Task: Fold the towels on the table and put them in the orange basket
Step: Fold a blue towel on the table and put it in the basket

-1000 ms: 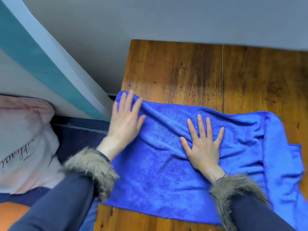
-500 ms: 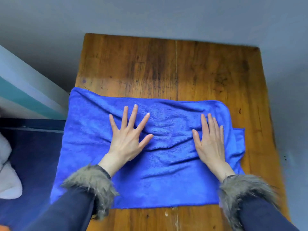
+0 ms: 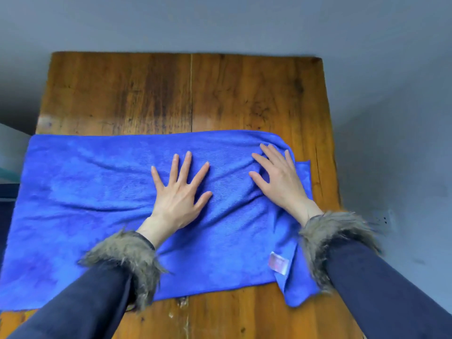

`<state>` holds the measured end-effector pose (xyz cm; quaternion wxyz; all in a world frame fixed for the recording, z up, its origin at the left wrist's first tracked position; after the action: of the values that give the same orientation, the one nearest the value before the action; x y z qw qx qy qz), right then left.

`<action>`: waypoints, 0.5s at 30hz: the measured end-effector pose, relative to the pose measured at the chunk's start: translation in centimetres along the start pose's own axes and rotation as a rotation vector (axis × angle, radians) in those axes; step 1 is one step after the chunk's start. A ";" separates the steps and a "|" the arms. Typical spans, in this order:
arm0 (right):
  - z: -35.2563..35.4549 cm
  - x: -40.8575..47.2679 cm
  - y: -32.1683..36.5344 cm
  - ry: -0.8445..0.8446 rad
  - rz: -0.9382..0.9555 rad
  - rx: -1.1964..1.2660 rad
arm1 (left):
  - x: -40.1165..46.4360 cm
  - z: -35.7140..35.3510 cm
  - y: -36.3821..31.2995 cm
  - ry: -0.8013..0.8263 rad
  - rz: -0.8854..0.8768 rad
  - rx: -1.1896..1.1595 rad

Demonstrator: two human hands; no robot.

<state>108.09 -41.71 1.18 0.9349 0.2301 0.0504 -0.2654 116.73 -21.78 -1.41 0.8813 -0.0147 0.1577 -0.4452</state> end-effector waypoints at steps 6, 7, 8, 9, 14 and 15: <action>4.0 -3.6 -6.9 -0.285 -0.464 0.214 | 1.1 0.2 -7.0 -0.029 -0.068 -0.044; 3.8 -4.1 -8.3 -0.230 -0.561 0.213 | 1.5 -0.1 -8.1 -0.024 -0.082 -0.051; 3.4 -4.5 -9.3 -0.164 -0.641 0.205 | 1.9 -0.4 -9.0 -0.012 -0.089 -0.058; 3.1 -4.7 -10.0 -0.110 -0.695 0.190 | 2.2 -0.7 -9.6 0.004 -0.087 -0.061; 1.9 -4.4 -10.4 0.009 -0.703 0.029 | 2.5 -1.9 -9.8 0.033 -0.047 -0.012; 1.8 -4.3 -10.4 0.026 -0.699 0.032 | 2.5 -1.9 -9.7 0.038 -0.045 -0.007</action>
<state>98.98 -48.37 -0.46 0.7832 0.2170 0.1340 -0.5671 109.97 -29.33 -2.30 0.8679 -0.0128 0.1758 -0.4644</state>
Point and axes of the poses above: each hand's wrist, its own x-axis towards the middle knuckle, its own z-axis out of the back of the hand, y = z × x, the point moved 6 cm from there along x, towards the middle knuckle, and after that the axes turned 10 degrees about -z, right-handed, at the moved point
